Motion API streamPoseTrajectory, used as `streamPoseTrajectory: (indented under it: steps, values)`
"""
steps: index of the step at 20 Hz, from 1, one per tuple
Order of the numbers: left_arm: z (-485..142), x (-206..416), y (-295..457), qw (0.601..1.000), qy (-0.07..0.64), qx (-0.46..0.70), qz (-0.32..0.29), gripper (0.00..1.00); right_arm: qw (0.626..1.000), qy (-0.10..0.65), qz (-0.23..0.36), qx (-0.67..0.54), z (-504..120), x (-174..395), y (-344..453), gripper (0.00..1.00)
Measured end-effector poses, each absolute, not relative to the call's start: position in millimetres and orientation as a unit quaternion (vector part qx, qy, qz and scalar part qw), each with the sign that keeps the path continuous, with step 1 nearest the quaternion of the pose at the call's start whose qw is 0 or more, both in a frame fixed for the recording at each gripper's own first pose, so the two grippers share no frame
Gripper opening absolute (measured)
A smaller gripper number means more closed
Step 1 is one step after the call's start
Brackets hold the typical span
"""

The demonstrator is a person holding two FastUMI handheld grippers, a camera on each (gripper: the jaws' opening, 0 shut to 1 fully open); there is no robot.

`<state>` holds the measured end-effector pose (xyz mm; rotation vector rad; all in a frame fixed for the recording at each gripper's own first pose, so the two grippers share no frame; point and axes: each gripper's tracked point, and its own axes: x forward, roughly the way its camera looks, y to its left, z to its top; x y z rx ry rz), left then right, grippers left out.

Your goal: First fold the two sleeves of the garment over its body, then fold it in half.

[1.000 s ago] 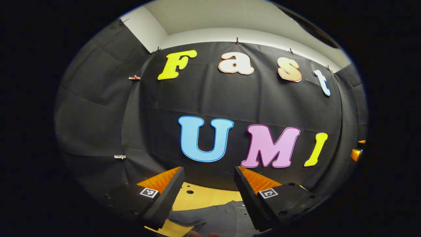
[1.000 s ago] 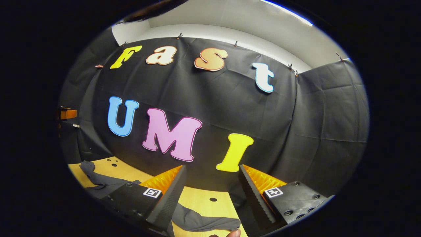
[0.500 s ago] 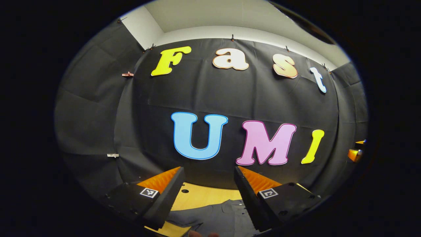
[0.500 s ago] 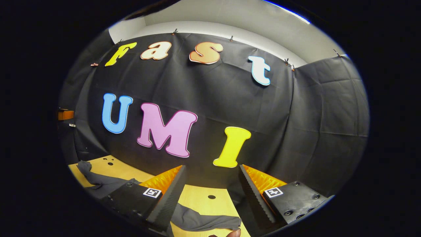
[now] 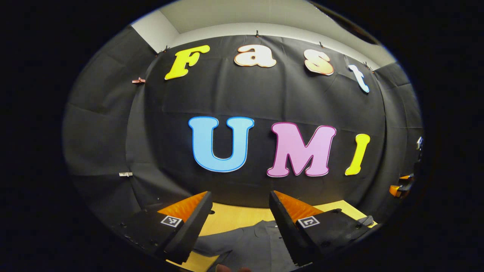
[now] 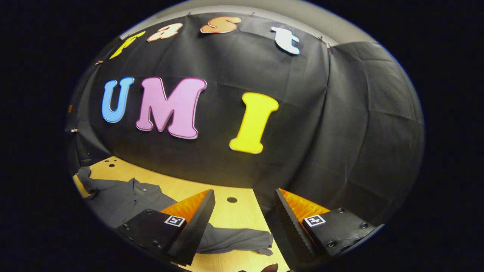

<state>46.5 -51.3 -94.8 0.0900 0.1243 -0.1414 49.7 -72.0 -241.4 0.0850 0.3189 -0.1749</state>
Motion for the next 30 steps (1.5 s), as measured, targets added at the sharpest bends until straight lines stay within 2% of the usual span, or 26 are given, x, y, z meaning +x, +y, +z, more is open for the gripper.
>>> streamPoseTrajectory:
  steps: [3,11,18,23,24,26,28,30]
  values:
    - [-109,45,-51,0.994,0.08,0.051,-0.051,0.95,0.967,0.219,-0.109,0.067,-324,52,-91,0.98]
    - [-136,36,-52,0.991,0.122,0.056,-0.007,0.95,0.921,0.34,-0.14,0.13,-475,39,-116,0.98]
    - [-149,26,-57,0.988,0.14,0.064,0.013,0.95,0.896,0.403,-0.126,0.138,-546,37,-106,0.98]
    - [-155,14,-52,0.987,0.144,0.065,0.034,0.95,0.883,0.431,-0.113,0.147,-567,33,-94,0.96]
    - [-154,11,-49,0.987,0.143,0.067,0.041,0.95,0.889,0.419,-0.114,0.147,-564,36,-96,0.95]
    - [-151,2,-41,0.986,0.138,0.074,0.053,0.95,0.886,0.422,-0.121,0.148,-569,30,-102,0.76]
    - [-153,-7,-33,0.986,0.136,0.075,0.06,0.95,0.873,0.426,-0.145,0.189,-569,34,-112,0.1]
    - [-153,-11,-19,0.986,0.135,0.072,0.068,0.96,0.868,0.408,-0.152,0.24,-553,38,-109,0.1]
